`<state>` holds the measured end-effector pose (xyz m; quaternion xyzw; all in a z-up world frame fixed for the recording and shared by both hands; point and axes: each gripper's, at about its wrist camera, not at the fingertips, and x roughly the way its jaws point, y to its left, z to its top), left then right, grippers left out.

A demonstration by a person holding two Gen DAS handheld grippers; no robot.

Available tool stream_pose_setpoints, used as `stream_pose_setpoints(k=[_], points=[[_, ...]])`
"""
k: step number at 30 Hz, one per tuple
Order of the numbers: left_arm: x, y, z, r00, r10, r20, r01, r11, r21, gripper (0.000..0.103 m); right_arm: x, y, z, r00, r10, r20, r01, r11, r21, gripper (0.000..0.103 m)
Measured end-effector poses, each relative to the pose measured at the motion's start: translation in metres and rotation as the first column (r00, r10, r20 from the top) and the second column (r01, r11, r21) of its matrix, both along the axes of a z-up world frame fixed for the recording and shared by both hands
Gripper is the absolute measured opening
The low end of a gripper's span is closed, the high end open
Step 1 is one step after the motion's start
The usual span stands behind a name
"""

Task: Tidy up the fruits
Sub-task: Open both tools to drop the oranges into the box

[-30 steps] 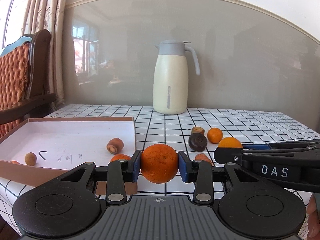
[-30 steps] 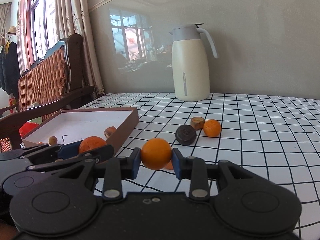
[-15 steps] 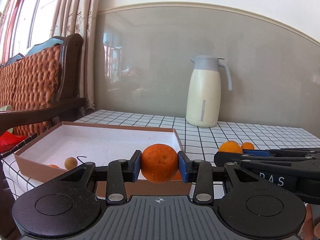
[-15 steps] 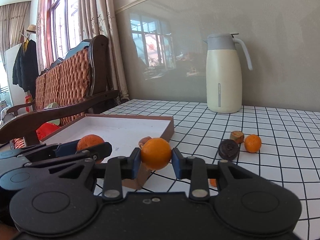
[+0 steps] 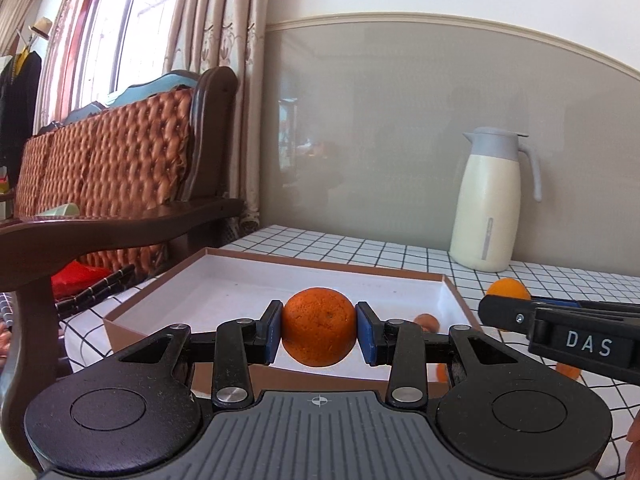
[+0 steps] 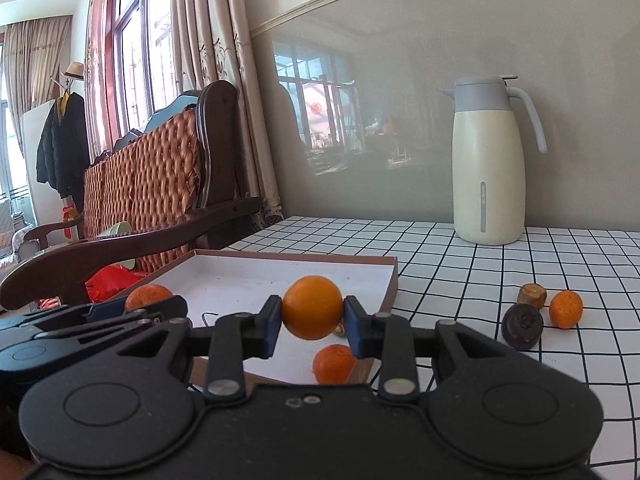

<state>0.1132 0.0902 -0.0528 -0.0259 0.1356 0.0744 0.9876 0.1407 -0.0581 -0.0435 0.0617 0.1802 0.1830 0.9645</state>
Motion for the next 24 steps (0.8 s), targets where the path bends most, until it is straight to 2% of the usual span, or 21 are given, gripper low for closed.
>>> stream_pose_setpoints(k=[15, 24], points=[[0.039, 0.070, 0.000, 0.991, 0.133, -0.031, -0.133, 0.991, 0.017, 0.039, 0.024, 0.030, -0.012, 1.000, -0.010, -0.020, 0.010, 1.000, -0.017, 0.025], [0.059, 0.083, -0.010, 0.985, 0.162, -0.065, -0.161, 0.987, 0.025, 0.039, 0.035, 0.041, -0.020, 0.998, -0.036, -0.046, 0.034, 0.999, -0.040, 0.025]])
